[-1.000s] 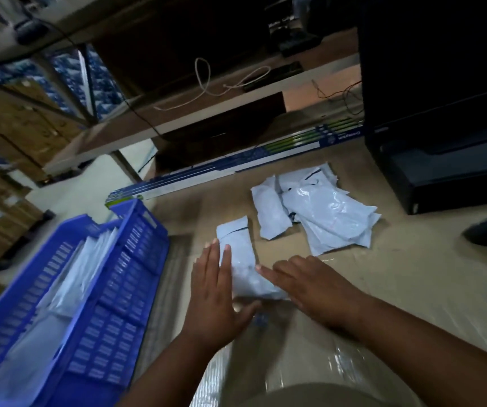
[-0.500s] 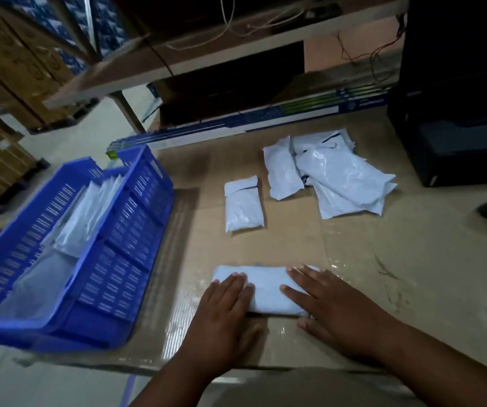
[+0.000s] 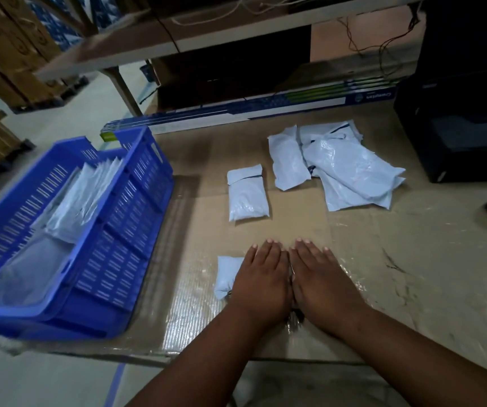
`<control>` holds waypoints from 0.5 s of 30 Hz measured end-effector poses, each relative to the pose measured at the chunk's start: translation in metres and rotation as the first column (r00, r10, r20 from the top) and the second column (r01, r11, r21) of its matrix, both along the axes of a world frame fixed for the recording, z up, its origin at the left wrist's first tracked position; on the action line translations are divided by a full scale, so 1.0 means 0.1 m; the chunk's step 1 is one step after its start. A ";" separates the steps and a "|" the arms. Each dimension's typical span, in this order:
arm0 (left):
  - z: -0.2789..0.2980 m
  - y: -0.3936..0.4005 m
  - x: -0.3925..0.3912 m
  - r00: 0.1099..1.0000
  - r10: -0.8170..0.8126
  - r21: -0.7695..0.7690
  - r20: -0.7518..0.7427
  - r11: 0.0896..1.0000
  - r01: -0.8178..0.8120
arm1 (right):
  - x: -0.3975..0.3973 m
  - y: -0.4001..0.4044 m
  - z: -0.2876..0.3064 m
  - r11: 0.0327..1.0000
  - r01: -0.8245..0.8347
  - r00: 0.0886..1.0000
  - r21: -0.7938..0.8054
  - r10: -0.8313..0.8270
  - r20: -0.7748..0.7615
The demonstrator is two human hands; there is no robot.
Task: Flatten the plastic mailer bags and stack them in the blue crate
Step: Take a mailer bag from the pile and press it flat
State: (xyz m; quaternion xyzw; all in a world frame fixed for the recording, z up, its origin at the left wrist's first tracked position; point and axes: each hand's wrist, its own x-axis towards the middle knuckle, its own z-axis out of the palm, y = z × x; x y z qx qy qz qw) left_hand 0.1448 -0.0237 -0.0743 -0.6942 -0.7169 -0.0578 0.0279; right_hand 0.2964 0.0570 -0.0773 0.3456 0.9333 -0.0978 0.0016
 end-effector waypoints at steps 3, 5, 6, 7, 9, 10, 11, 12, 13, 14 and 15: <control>-0.07 -0.04 0.01 1.000 -0.008 0.055 -0.025 0.998 0.009 | 0.06 0.01 -0.15 0.999 0.008 0.999 0.040 -0.006 -0.048; -0.08 -0.03 0.03 1.000 -0.008 0.070 -0.026 0.997 0.010 | 0.07 0.01 -0.19 0.999 0.001 0.998 0.054 0.003 -0.059; -0.09 -0.03 0.04 1.000 -0.010 0.073 -0.028 0.997 0.012 | 0.07 0.01 -0.20 0.998 0.002 0.998 0.066 0.003 -0.064; -0.09 -0.02 0.03 0.999 -0.014 0.064 -0.030 0.998 0.016 | 0.07 0.02 -0.20 0.997 0.001 0.998 0.074 0.004 -0.066; -0.12 -0.02 0.02 1.000 -0.018 0.034 -0.022 0.999 0.019 | 0.06 0.04 -0.21 0.997 -0.002 0.998 0.077 0.007 -0.063; -0.15 -0.03 0.01 1.000 -0.018 0.029 -0.018 0.999 0.019 | 0.05 0.04 -0.22 0.997 -0.006 0.998 0.079 0.011 -0.062; -0.16 -0.04 0.00 1.000 -0.016 0.029 -0.012 0.999 0.016 | 0.04 0.04 -0.23 0.996 -0.009 0.998 0.084 0.015 -0.065; -0.18 -0.04 0.00 1.000 -0.013 0.030 -0.005 0.999 0.013 | 0.04 0.04 -0.23 0.996 -0.013 0.997 0.087 0.020 -0.071; -0.19 -0.03 -0.01 1.000 -0.009 0.028 0.011 1.000 0.008 | 0.04 0.05 -0.24 0.996 -0.017 0.997 0.086 0.023 -0.075; -0.21 -0.02 -0.01 1.000 -0.004 0.031 0.028 1.000 0.004 | 0.04 0.05 -0.24 0.996 -0.020 0.997 0.089 0.027 -0.078; -0.23 -0.01 -0.02 0.999 -0.001 0.033 0.046 0.999 0.000 | 0.04 0.06 -0.24 0.996 -0.025 0.996 0.091 0.032 -0.077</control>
